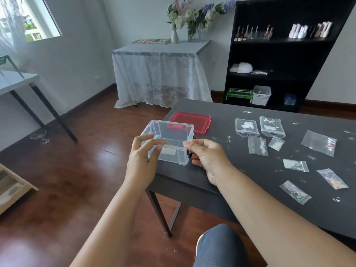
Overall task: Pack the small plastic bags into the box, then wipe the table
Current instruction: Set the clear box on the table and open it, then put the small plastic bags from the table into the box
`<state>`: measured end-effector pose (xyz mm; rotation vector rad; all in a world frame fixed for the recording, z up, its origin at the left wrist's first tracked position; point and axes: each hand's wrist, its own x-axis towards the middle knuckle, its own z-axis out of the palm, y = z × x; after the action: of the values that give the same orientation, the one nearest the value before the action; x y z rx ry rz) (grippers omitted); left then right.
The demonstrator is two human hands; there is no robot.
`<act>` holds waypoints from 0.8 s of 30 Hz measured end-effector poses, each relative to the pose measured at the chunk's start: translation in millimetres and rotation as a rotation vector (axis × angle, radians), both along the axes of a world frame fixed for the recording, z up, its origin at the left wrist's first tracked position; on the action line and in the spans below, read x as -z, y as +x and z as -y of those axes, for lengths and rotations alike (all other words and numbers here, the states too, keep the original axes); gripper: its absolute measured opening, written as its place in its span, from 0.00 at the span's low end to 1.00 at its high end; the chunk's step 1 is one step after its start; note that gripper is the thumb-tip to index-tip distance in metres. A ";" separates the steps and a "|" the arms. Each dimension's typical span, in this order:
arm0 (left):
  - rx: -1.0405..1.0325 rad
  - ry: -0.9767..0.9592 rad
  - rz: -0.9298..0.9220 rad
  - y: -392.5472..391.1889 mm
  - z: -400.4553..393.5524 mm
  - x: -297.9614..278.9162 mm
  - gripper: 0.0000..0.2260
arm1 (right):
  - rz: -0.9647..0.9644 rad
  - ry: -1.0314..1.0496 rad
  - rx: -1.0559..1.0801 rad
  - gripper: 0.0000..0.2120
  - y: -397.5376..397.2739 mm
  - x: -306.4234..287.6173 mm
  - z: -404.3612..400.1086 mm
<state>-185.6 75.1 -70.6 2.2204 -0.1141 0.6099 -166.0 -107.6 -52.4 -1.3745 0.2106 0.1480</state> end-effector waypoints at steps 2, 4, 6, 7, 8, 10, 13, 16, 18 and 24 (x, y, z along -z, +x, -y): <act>0.000 -0.010 -0.011 -1.0 0.4 -1.3 0.12 | 0.000 -0.021 -0.012 0.12 0.6 -1.4 2.2; 0.004 -0.034 -0.017 -3.3 0.2 -3.8 0.13 | 0.003 -0.045 -0.029 0.13 0.2 -3.6 5.7; -0.027 -0.039 -0.041 -6.9 0.7 -7.3 0.14 | 0.007 -0.060 -0.033 0.11 -1.3 -6.2 10.6; -0.052 -0.023 -0.045 -9.0 1.8 -9.9 0.15 | 0.008 -0.065 -0.026 0.11 -2.4 -7.7 14.2; -0.075 -0.009 -0.031 -11.7 4.1 -12.9 0.16 | 0.010 -0.067 -0.015 0.11 -3.9 -9.4 19.1; -0.083 -0.014 0.044 -18.9 13.0 -20.5 0.16 | 0.016 -0.063 0.017 0.10 -8.1 -13.5 33.7; 0.003 0.000 0.163 -28.9 36.9 -33.1 0.14 | 0.064 -0.061 0.083 0.08 -19.0 -18.4 66.2; 0.138 0.049 0.215 -32.8 68.2 -40.6 0.12 | 0.124 -0.151 0.176 0.06 -34.2 -18.6 108.3; 0.239 0.087 0.209 -33.6 92.6 -39.8 0.11 | 0.146 -0.224 0.239 0.07 -46.2 -17.8 140.0; 0.508 0.252 0.077 -24.4 167.7 -20.8 0.11 | 0.128 -0.514 0.368 0.07 -73.4 -12.2 231.0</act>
<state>-210.1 -92.6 -49.8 2.2769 -0.8056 0.4109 -239.4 -338.6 -40.2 -1.8199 0.4092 -0.3224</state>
